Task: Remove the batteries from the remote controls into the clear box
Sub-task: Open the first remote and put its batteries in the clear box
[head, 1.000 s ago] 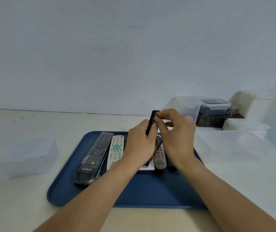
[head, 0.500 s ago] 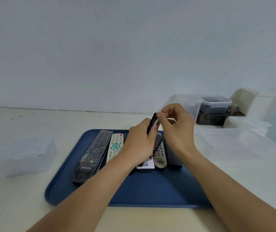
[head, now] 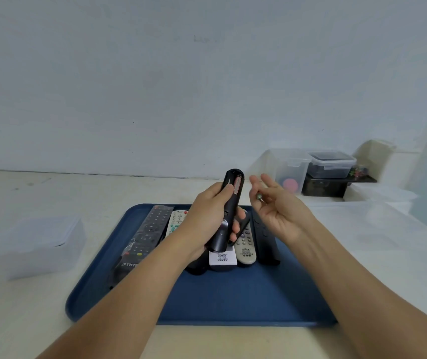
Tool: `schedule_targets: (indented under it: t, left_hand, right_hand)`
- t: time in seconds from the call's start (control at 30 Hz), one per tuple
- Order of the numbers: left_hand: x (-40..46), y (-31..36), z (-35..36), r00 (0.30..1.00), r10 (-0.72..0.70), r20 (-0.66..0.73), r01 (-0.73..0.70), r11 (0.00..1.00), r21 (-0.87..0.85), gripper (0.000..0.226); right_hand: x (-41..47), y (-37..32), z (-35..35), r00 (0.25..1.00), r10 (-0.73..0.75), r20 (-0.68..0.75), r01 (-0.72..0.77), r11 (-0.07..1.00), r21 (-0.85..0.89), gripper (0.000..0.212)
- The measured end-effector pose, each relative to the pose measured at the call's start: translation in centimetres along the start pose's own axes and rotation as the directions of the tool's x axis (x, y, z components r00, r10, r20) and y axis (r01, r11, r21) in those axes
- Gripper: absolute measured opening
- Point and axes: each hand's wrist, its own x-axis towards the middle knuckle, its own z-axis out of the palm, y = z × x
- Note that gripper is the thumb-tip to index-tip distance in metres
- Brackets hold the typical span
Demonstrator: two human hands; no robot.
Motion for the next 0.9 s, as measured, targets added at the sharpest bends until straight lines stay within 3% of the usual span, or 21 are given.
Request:
schedule_targets:
  t: [0.1,0.2,0.3,0.37,0.43,0.5,0.53,0.6,0.67,0.7,0.77,0.83,0.9]
  left_hand:
    - [-0.1,0.3,-0.4,0.993,-0.074,0.092,0.078,0.996,-0.04,0.022]
    - [-0.1,0.4,-0.7,0.98,-0.128,0.152,0.13,0.992,-0.001,0.023]
    - [0.1,0.7,-1.3,0.968,-0.182,0.175,0.189,0.982,-0.027,0.033]
    - [0.2,1.4,-2.4,0.961,-0.208,0.184,0.238,0.959,-0.156,0.053]
    - [0.2,2.1,-3.7,0.97,-0.182,0.159,0.233,0.882,-0.411,0.066]
    - [0.5,2.3,-4.4,0.991,-0.11,0.079,0.135,0.786,-0.603,0.06]
    - [0.7,2.1,-4.1,0.998,-0.057,0.024,0.06,0.801,-0.595,0.048]
    - [0.9,1.2,-2.7,0.998,0.038,-0.059,-0.057,0.93,-0.364,0.024]
    - [0.9,0.3,-1.0,0.996,0.064,-0.065,-0.075,0.981,-0.177,0.028]
    - [0.7,0.3,-0.5,0.996,0.037,-0.078,-0.051,0.983,-0.178,0.032]
    - [0.7,0.5,-0.3,0.994,-0.042,-0.103,0.002,0.933,-0.36,0.034]
    - [0.7,0.9,-0.4,0.986,-0.116,-0.117,0.028,0.819,-0.573,0.033]
    - [0.7,0.9,-0.4,0.98,-0.159,-0.117,0.055,0.789,-0.612,0.033]
  right_hand:
    - [0.2,0.3,0.0,0.999,0.022,0.031,-0.013,0.964,-0.264,0.014]
    - [0.0,0.3,0.0,0.983,-0.069,0.169,0.158,0.786,-0.598,0.029]
    - [-0.5,0.2,-0.2,0.952,-0.114,0.284,0.288,0.645,-0.708,0.03]
    - [-0.6,-0.2,-0.3,0.953,-0.148,0.263,0.295,0.651,-0.7,0.024]
    - [-0.6,-0.7,-0.5,0.964,-0.162,0.212,0.266,0.666,-0.697,0.024]
    - [-0.9,-0.7,-0.5,0.974,-0.124,0.189,0.223,0.648,-0.728,0.027]
    - [-1.2,-0.4,-0.4,0.98,-0.073,0.187,0.19,0.643,-0.742,0.026]
    - [-1.9,0.8,0.0,0.977,0.052,0.205,0.122,0.655,-0.745,0.025]
    - [-2.6,2.2,0.5,0.966,0.096,0.241,0.133,0.615,-0.778,0.029]
    - [-2.9,2.6,0.7,0.963,0.045,0.266,0.199,0.549,-0.812,0.033]
    - [-3.2,2.9,0.7,0.902,-0.213,0.375,0.424,0.274,-0.864,0.034]
    - [-3.2,2.2,0.5,0.701,-0.491,0.517,0.585,-0.02,-0.811,0.025]
    - [-3.3,1.6,0.6,0.558,-0.553,0.619,0.678,-0.127,-0.724,0.021]
